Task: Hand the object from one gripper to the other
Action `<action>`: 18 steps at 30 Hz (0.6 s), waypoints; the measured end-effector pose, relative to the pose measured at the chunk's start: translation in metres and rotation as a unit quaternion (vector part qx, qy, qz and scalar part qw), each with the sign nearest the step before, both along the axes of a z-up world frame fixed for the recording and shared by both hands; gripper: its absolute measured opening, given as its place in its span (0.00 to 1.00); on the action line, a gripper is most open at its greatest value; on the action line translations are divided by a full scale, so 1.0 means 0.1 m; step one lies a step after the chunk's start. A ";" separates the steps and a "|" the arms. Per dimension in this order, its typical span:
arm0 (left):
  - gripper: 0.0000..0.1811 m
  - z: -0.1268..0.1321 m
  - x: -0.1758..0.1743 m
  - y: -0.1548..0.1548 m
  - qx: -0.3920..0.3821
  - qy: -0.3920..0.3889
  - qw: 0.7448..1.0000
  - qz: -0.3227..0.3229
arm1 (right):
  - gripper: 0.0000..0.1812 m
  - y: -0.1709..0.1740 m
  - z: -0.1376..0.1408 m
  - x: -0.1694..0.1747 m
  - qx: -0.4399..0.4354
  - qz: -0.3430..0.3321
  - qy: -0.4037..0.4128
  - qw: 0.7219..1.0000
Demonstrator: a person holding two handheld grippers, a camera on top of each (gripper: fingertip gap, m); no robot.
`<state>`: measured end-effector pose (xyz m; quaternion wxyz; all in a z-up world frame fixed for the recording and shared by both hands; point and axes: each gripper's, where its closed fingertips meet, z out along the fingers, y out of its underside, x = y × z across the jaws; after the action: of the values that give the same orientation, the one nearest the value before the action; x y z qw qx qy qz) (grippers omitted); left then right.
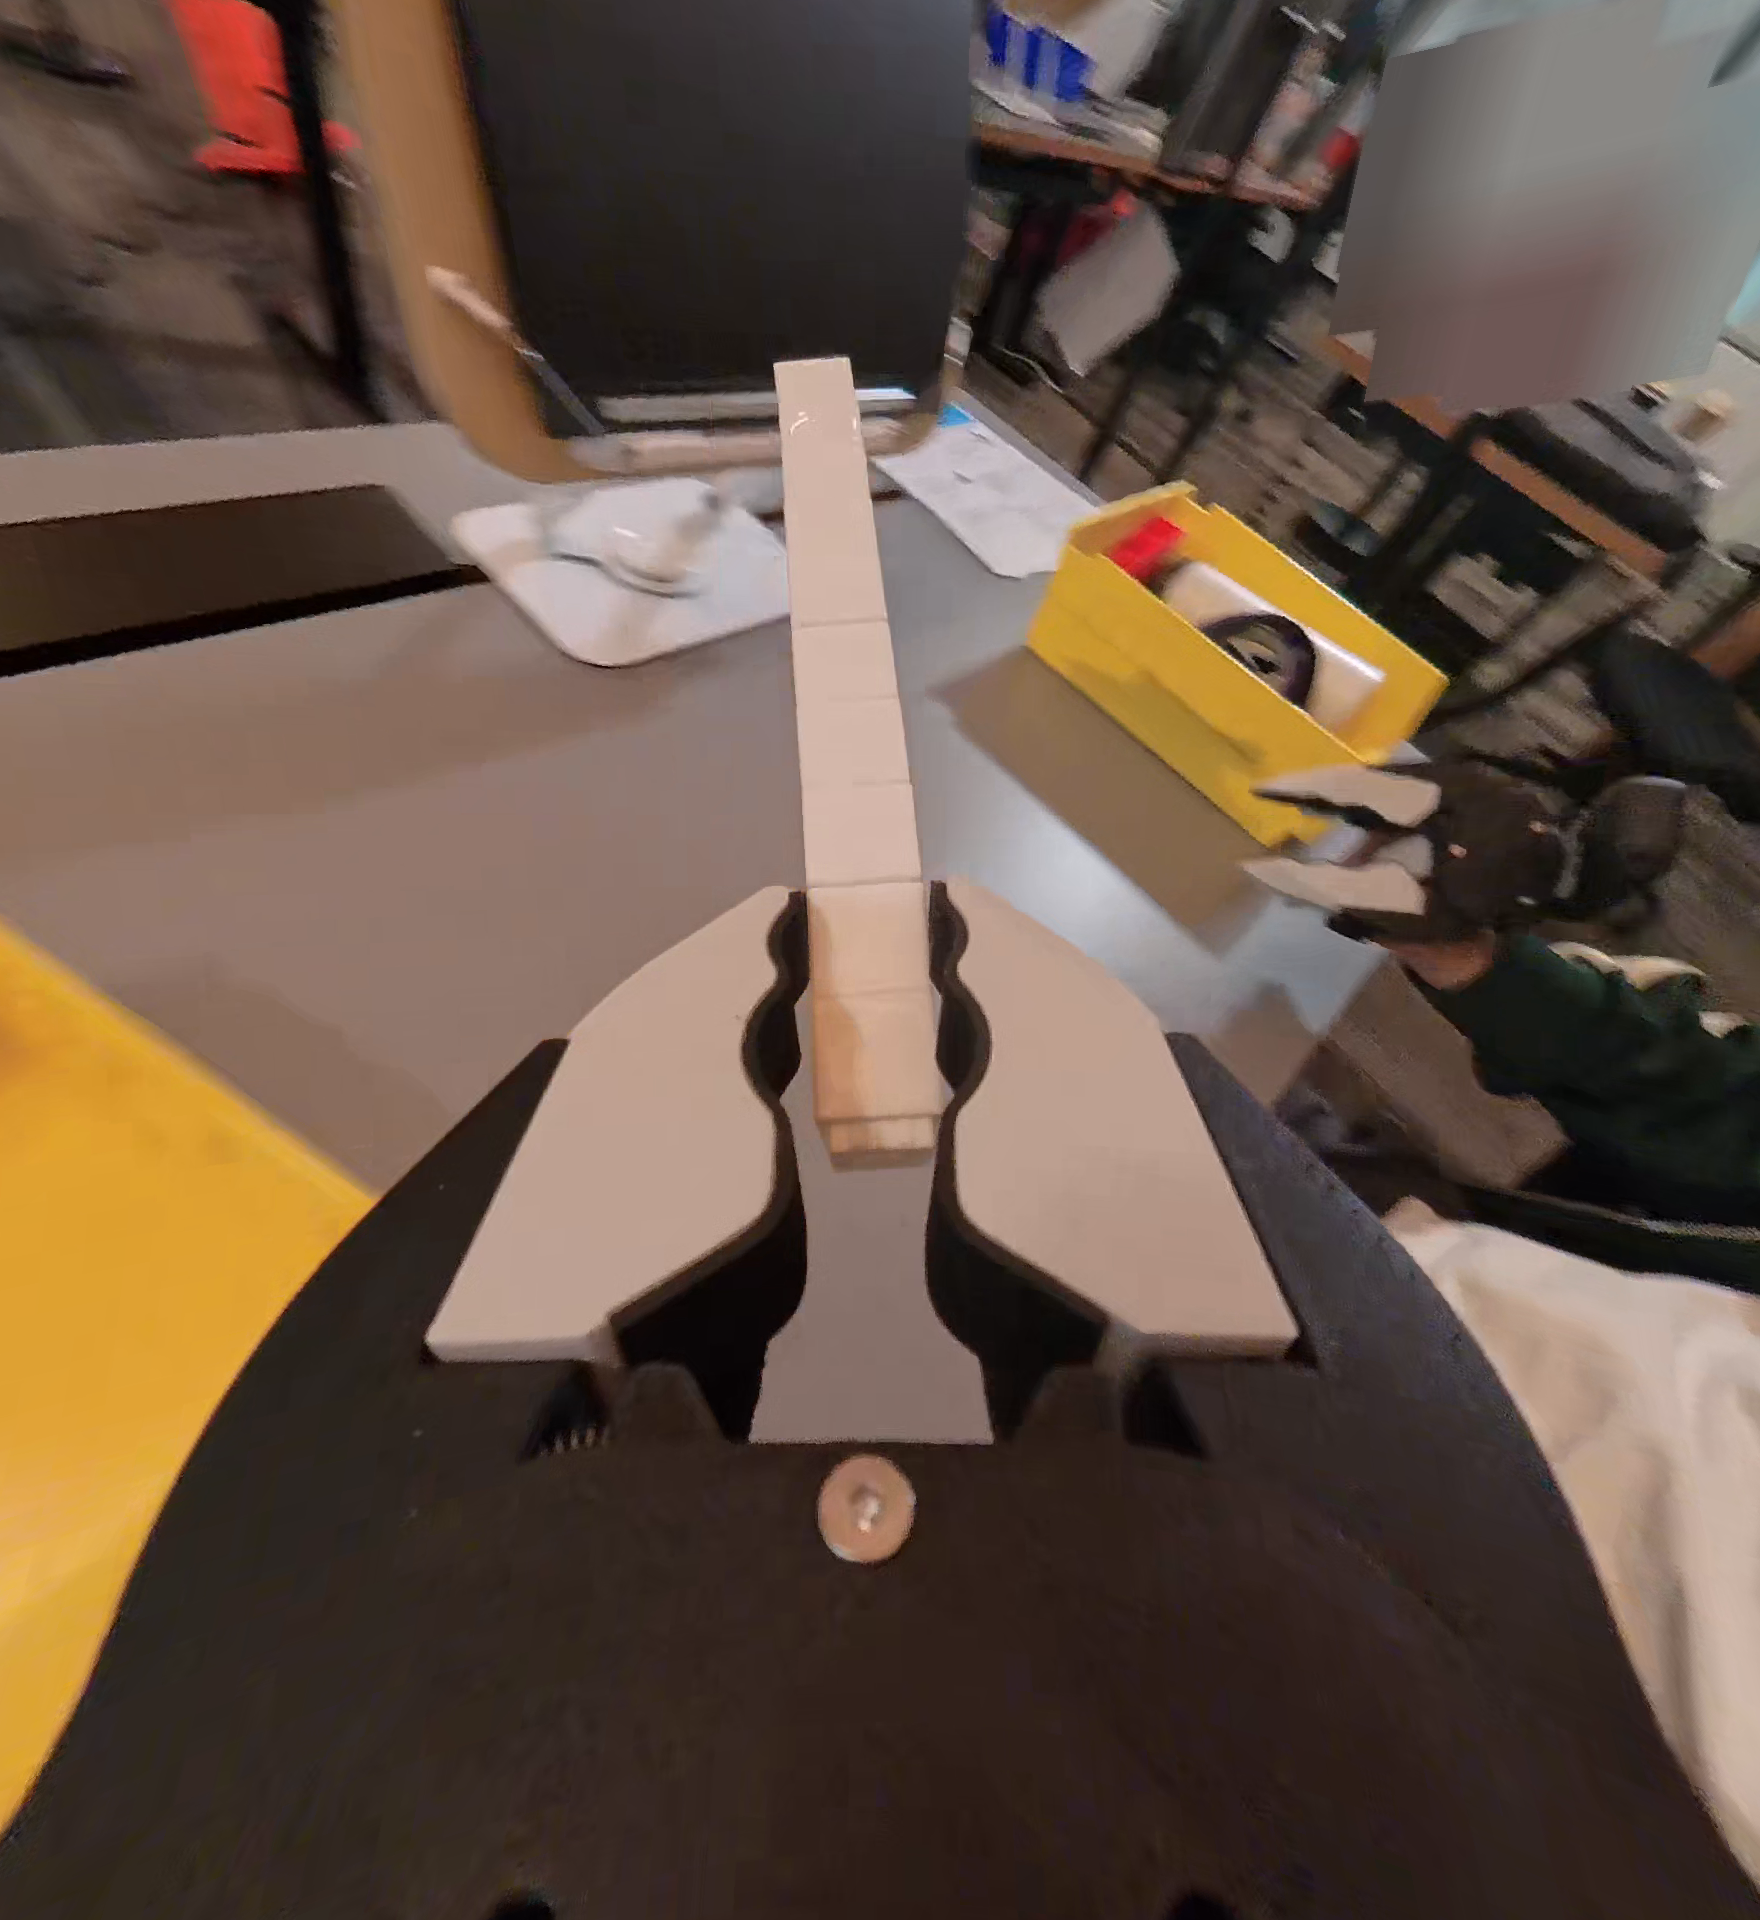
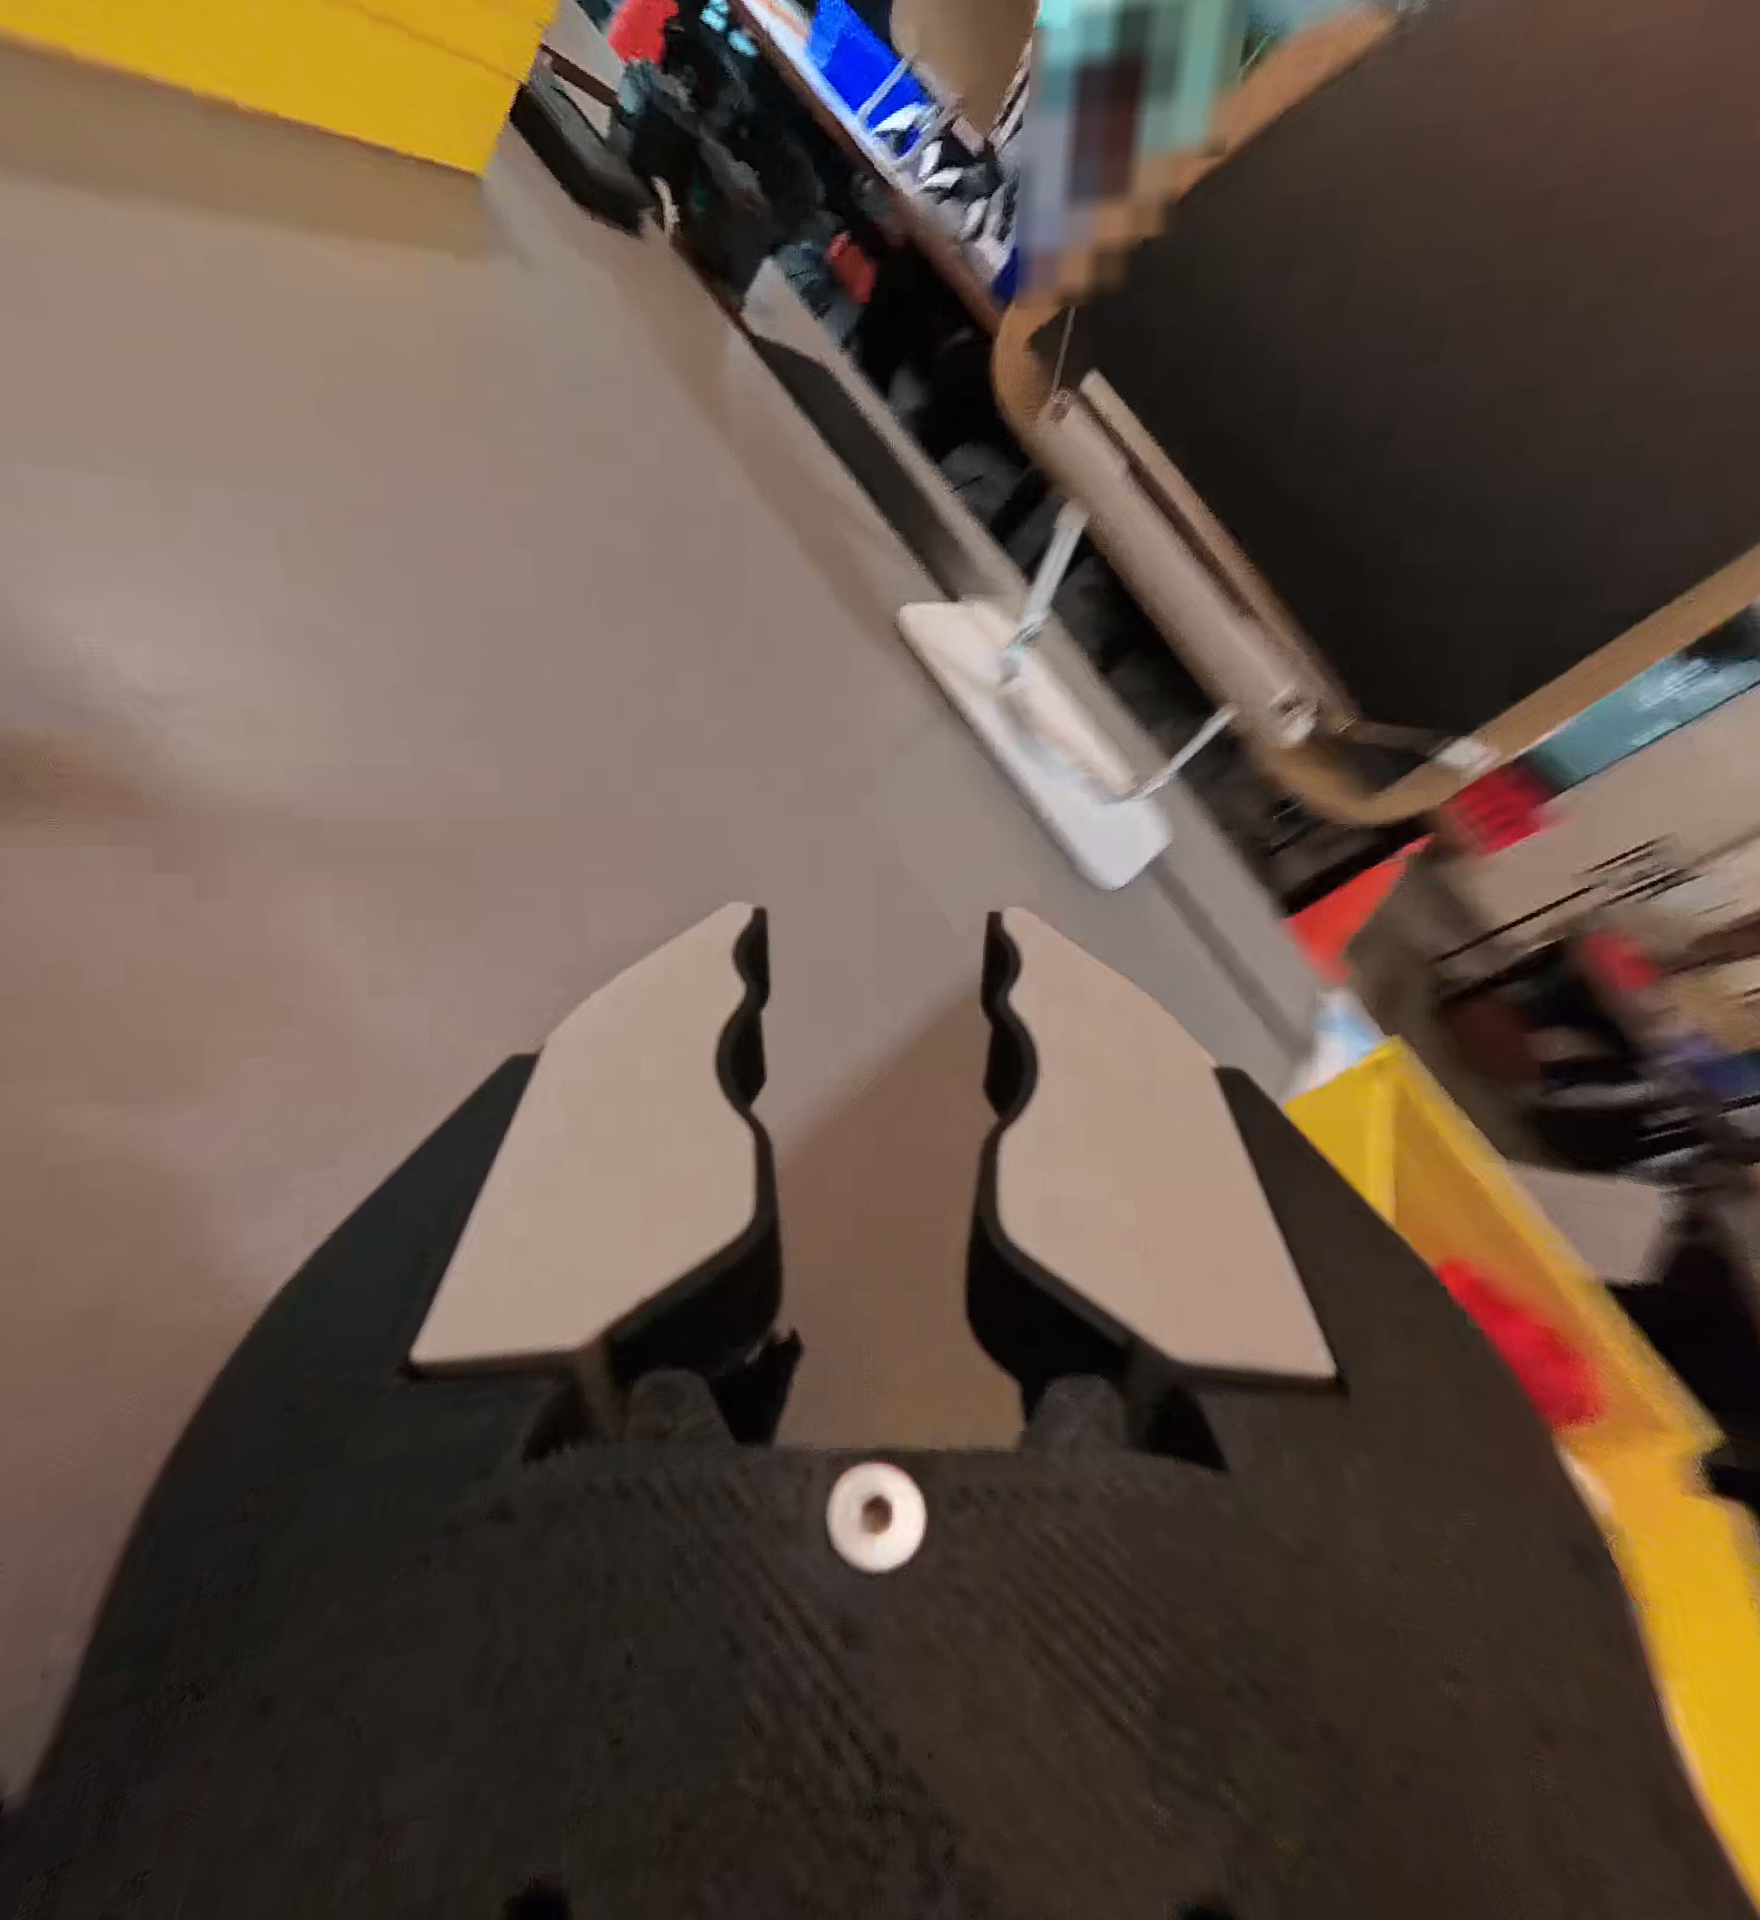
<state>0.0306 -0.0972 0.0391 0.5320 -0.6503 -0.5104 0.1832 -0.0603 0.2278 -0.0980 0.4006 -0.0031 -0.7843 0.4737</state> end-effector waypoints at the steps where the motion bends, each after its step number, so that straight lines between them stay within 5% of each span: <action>1: 0.12 -0.03 -0.02 0.18 -0.001 -0.007 1.000 -0.025 | 0.23 -0.02 0.06 0.04 0.014 0.001 0.043 0.999; 8: 0.12 -0.46 -0.11 1.38 -0.031 -0.083 0.979 -0.182 | 0.28 -0.14 0.09 0.21 0.075 0.010 0.171 0.982; 14: 0.12 -0.97 -0.02 2.05 -0.046 -0.156 0.948 -0.273 | 0.33 -0.08 0.01 0.15 0.081 0.020 0.139 0.987; 18: 0.12 -1.16 0.03 2.28 -0.032 -0.183 0.933 -0.308 | 0.27 -0.07 -0.14 0.13 0.113 0.031 0.122 0.986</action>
<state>0.0333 0.1312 -0.0768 0.4390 -0.8144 -0.3674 -0.0953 -0.0469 0.2209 -0.1121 0.4761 0.1242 -0.7778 0.3910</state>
